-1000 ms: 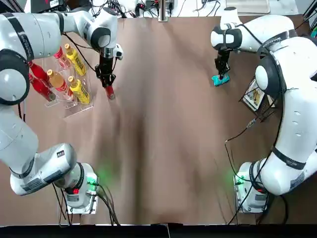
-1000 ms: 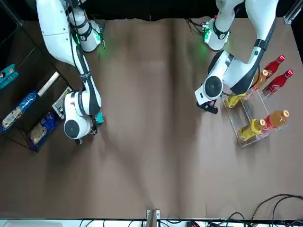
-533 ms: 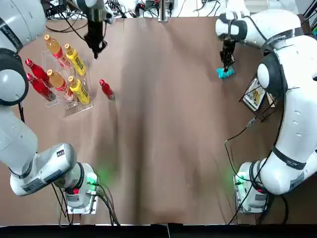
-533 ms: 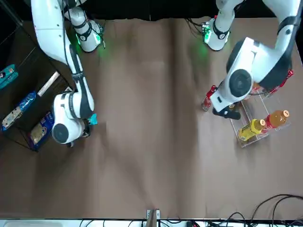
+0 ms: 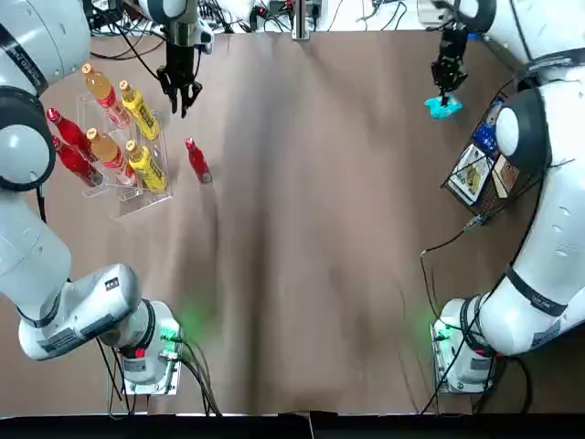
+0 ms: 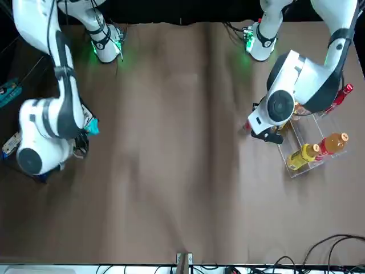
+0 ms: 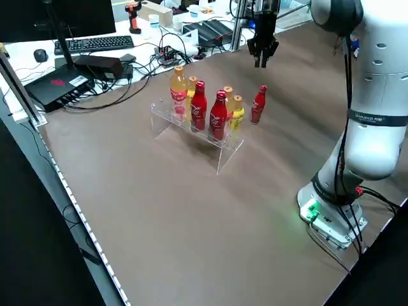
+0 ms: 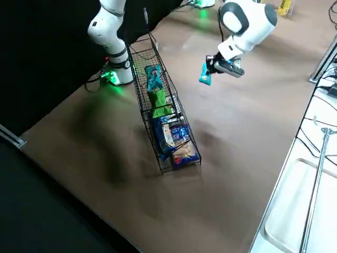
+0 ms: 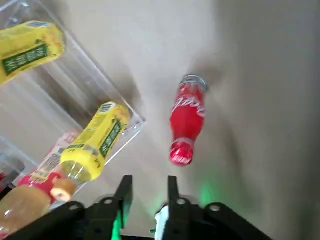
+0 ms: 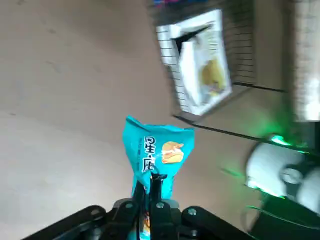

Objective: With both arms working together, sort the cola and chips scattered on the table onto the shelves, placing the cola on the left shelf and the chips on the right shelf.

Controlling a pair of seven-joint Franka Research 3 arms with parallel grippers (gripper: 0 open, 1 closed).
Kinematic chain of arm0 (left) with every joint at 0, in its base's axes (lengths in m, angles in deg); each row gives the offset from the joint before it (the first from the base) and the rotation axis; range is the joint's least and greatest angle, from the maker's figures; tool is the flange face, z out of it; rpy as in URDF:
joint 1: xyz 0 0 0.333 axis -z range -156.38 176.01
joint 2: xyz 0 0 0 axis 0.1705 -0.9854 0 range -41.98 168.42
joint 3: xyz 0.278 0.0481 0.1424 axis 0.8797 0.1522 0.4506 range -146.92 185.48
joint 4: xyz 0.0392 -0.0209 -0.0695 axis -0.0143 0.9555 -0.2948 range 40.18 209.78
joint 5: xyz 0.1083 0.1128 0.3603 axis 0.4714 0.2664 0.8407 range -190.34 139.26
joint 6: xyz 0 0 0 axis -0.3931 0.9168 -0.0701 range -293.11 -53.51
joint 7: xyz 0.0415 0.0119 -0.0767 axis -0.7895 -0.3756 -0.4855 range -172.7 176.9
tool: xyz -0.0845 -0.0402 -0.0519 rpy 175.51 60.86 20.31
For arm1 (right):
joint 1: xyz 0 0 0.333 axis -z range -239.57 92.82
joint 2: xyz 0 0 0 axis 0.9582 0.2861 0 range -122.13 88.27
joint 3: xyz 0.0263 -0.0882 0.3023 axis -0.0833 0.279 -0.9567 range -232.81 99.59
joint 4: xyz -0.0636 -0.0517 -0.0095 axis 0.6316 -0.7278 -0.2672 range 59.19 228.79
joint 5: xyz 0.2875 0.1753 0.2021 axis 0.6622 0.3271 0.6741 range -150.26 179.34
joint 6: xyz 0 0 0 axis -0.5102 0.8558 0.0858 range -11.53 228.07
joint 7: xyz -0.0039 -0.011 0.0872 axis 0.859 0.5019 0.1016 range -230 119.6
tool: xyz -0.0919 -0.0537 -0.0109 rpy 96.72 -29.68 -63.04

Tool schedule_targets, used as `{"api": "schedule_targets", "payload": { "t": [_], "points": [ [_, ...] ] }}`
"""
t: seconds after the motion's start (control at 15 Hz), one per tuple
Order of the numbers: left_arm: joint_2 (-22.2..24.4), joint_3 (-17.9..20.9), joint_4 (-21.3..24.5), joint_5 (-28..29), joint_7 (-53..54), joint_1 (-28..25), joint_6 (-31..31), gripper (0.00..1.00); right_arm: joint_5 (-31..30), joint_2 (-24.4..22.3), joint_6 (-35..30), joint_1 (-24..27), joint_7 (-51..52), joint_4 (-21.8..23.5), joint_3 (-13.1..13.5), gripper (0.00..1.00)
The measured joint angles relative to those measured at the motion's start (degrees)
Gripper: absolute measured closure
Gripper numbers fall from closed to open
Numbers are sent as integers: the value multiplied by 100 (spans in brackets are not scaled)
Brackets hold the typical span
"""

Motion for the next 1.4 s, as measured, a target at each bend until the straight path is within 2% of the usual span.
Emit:
{"api": "schedule_targets", "payload": {
  "t": [0.2, 0.4, 0.53, 0.73, 0.87, 1.0, 1.07, 1.2, 1.27, 1.4],
  "points": [
    [-433, 4, 130, 96, -42, 84, -200, 34, -507, -458, -967, 5, 283, -121, 10, 94],
    [-754, 6, 264, 159, -272, 125, -353, 33, -1051, -670, -1996, -36, 890, -468, -4, 94],
    [-809, 5, 371, 164, -327, 135, -359, 32, -1500, -695, -2588, -94, 1276, -679, -18, 94],
    [-809, 6, 540, 170, -333, 110, -357, 33, -2257, -789, -3069, -174, 2177, -841, -29, 94],
    [-809, 8, 638, 172, -340, 85, -357, 35, -2637, -975, -3286, -150, 2793, -869, -8, 94],
    [-808, 9, 670, 175, -342, 75, -343, 47, -2839, -1204, -3383, -33, 3171, -831, 13, 94],
    [-808, 9, 672, 176, -346, 71, -330, 47, -2935, -1332, -3388, 69, 3371, -754, 17, 94],
    [-804, 0, 668, 155, -340, 58, -319, 64, -3033, -1544, -3305, 309, 3645, -516, 21, 94],
    [-796, -8, 669, 171, -348, 59, -315, 68, -3041, -1607, -3221, 423, 3704, -416, 24, 94],
    [-796, -5, 671, 178, -350, 55, -313, 68, -3044, -1639, -3029, 563, 3738, -245, 25, 94]
  ]
}}
